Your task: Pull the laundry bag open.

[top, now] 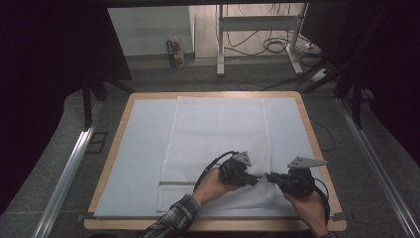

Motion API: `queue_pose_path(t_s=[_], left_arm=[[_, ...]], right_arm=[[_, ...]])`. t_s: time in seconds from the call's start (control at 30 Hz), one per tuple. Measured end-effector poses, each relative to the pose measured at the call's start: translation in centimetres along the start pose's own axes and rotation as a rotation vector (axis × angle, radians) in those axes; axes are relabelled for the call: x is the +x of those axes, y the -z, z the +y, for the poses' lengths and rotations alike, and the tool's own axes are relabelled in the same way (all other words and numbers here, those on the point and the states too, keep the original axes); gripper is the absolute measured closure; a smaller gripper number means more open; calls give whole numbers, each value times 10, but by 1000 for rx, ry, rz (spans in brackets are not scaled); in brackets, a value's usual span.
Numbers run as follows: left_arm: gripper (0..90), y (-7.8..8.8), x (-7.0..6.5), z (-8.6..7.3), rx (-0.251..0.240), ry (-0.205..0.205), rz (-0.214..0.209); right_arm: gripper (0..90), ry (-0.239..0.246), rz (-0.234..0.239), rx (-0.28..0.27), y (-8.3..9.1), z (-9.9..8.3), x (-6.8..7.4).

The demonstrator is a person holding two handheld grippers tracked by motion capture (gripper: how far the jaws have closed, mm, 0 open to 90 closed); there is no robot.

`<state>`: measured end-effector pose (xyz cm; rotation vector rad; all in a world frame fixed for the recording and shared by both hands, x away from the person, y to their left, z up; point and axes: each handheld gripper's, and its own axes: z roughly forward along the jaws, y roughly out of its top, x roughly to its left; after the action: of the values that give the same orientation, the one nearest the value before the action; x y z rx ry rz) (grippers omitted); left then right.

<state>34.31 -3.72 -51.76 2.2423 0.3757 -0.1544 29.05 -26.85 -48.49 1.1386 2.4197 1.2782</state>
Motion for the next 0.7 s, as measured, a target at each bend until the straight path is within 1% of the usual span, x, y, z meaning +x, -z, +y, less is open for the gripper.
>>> queue_pose_path(t_s=[0.07, 0.2, 0.3, 0.4, 0.5, 0.53, 0.57, 0.6, 0.63, 0.7], left_arm=[[867, 1, 0, -1, 0, 1, -5], [870, 6, -1, -2, -1, 5, -12], [871, 11, -1, -4, 11, 7, -3], [871, 14, 0, -6, 9, 15, -13], [871, 14, 0, -7, 13, 13, -14], [871, 14, -1, -7, 24, 9, -5], [871, 15, -1, -8, 38, 4, 9], [871, 15, 0, -9, 44, 3, 12], [871, 16, 1, -11, 39, 10, 7], [871, 19, 2, -13, 33, 14, 7]], right_arm=[[855, 7, -7, 3, 0, 0, 0], [857, 30, -51, 29, -1, 0, 2], [858, 36, -73, 33, -1, 0, 2], [858, 32, -72, 32, -1, 0, 3], [859, 38, -75, 40, -2, 0, 4], [858, 39, -77, 43, -2, 0, 4], [859, 45, -93, 46, -2, 0, 5], [859, 51, -108, 48, -2, 0, 5], [859, 48, -112, 48, -1, 0, 4], [858, 32, -99, 44, 0, -1, 1]])
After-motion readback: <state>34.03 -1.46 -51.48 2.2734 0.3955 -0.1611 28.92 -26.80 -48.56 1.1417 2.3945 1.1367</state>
